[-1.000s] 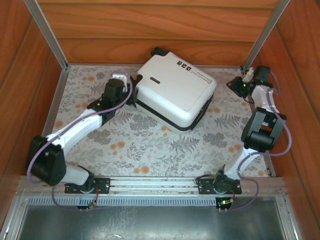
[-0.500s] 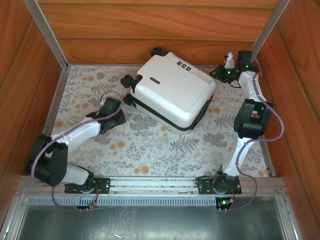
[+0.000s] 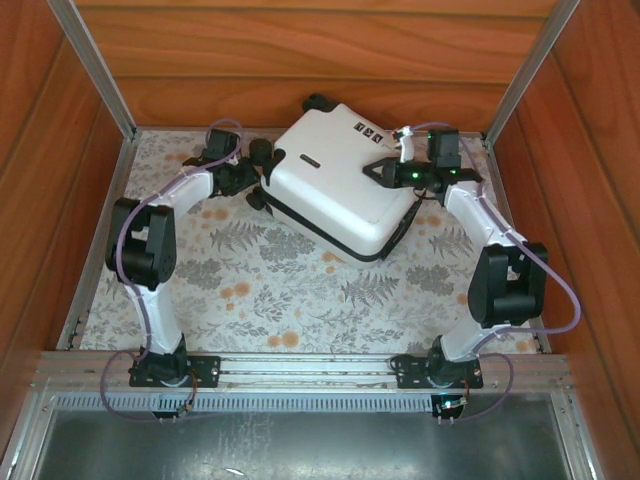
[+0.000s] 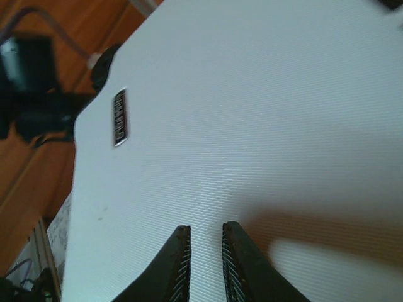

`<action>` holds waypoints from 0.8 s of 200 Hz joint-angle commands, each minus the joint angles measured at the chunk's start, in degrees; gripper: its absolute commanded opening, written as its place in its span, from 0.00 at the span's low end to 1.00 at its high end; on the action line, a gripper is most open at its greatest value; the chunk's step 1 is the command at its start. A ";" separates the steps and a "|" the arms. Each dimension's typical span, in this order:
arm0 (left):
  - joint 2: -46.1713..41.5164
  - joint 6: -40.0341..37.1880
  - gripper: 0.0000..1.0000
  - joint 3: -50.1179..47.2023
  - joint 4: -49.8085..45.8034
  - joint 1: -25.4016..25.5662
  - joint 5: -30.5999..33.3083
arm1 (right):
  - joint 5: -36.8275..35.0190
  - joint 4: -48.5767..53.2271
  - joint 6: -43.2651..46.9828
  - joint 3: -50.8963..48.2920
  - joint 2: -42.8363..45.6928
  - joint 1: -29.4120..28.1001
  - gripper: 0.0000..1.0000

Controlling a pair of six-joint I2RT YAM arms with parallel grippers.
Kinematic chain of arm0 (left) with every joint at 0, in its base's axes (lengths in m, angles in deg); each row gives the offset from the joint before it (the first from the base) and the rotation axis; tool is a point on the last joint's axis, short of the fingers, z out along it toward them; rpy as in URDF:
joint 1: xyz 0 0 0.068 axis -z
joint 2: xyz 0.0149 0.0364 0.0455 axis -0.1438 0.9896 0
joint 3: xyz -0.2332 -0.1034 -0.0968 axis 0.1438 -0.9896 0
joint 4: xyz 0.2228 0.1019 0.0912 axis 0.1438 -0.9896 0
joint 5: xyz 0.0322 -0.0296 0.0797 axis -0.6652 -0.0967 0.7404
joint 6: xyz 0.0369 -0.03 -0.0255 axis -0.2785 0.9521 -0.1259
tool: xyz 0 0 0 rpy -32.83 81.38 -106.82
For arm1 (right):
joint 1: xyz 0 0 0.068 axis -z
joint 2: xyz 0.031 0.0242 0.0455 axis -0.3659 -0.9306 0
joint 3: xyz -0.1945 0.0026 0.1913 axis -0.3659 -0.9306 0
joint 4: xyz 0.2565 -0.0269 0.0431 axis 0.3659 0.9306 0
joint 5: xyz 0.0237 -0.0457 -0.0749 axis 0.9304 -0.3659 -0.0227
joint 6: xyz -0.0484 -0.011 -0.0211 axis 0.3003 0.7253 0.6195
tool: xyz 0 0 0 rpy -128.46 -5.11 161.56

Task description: Pack the luggage

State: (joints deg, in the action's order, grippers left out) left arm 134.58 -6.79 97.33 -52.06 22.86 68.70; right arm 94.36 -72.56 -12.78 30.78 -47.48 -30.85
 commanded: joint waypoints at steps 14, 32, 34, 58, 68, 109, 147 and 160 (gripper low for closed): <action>2.50 0.09 0.49 2.58 -2.26 1.02 -5.64 | -6.33 11.71 -4.10 -4.57 0.49 -1.34 0.19; -0.90 -0.17 0.49 -1.12 -2.25 1.03 -2.14 | -13.21 15.21 -3.56 -0.37 4.58 -1.15 0.21; -1.34 -0.15 0.49 -1.71 -2.25 1.00 -1.69 | -13.98 15.42 -3.52 0.12 5.02 -1.11 0.22; -9.06 -0.22 0.49 -10.50 -1.33 1.16 4.13 | -26.11 16.22 -3.22 4.79 7.29 1.89 0.19; -13.16 0.37 0.49 -15.17 -0.26 1.38 5.80 | -27.25 17.05 -3.23 7.38 5.93 4.58 0.17; -26.05 4.65 0.47 -28.98 2.50 8.69 9.92 | -24.33 23.16 -2.46 19.60 -9.73 13.11 0.11; -26.21 7.49 0.47 -27.65 4.41 15.19 9.40 | -18.04 28.33 0.51 27.56 -21.25 13.13 0.11; -23.82 7.09 0.47 -25.01 4.51 15.45 8.77 | -16.30 28.02 1.34 27.55 -22.26 12.78 0.11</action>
State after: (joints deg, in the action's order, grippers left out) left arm 108.15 -1.28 68.75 -49.75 38.09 76.94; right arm 70.85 -53.06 -14.16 57.80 -67.88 -15.77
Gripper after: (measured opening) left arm 0.469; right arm 0.111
